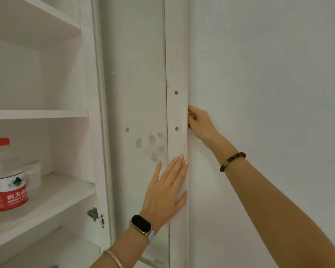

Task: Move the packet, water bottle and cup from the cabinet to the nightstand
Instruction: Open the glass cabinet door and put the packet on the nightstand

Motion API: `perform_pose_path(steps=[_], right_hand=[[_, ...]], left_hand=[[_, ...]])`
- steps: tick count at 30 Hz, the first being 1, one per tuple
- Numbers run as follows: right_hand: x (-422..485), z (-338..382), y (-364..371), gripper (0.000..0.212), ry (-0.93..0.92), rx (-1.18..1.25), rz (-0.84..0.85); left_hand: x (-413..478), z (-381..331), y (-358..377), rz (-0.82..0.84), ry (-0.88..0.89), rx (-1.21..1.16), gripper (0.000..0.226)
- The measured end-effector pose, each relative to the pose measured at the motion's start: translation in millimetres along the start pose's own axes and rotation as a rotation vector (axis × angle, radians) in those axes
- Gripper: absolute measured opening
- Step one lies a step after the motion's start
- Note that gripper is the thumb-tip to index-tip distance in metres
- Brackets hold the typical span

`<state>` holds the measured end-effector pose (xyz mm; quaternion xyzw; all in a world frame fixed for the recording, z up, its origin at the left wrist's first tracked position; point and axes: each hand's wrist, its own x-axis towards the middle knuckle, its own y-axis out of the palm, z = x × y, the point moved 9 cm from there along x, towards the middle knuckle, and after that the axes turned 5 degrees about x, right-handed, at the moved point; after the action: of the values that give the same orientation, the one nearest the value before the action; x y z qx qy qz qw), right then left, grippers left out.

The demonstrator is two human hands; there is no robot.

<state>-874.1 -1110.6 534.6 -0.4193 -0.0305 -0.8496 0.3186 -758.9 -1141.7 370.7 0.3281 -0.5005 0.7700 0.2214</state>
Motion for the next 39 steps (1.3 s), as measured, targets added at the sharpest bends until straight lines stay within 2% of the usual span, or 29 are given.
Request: perform_pose_path(steps=[7, 12, 15, 20, 26, 31, 39], right_hand=[[-7, 0, 1, 0.032, 0.023, -0.072, -0.069], [-34, -3, -7, 0.025, 0.067, -0.099, -0.263], [-66, 10, -5, 0.023, -0.041, -0.214, -0.343], [-126, 30, 28, 0.021, -0.236, -0.505, -0.358], [-183, 20, 104, 0.019, -0.266, -0.496, -0.151], [-229, 0, 185, 0.016, -0.232, -0.458, 0.068], [-293, -31, 279, 0.016, -0.18, -0.416, 0.315]], left_hand=[[-2, -1, -1, 0.013, 0.03, 0.022, 0.075], [-11, 3, -18, -0.012, -0.003, -0.022, 0.078], [-29, 14, -24, -0.021, -0.102, -0.075, 0.07], [-81, 45, -23, -0.031, -0.289, -0.11, 0.045], [-176, 85, -27, 0.089, -0.443, -0.077, 0.023], [-266, 125, -33, 0.208, -0.617, -0.046, 0.025], [-363, 160, -47, 0.331, -0.779, 0.054, 0.013]])
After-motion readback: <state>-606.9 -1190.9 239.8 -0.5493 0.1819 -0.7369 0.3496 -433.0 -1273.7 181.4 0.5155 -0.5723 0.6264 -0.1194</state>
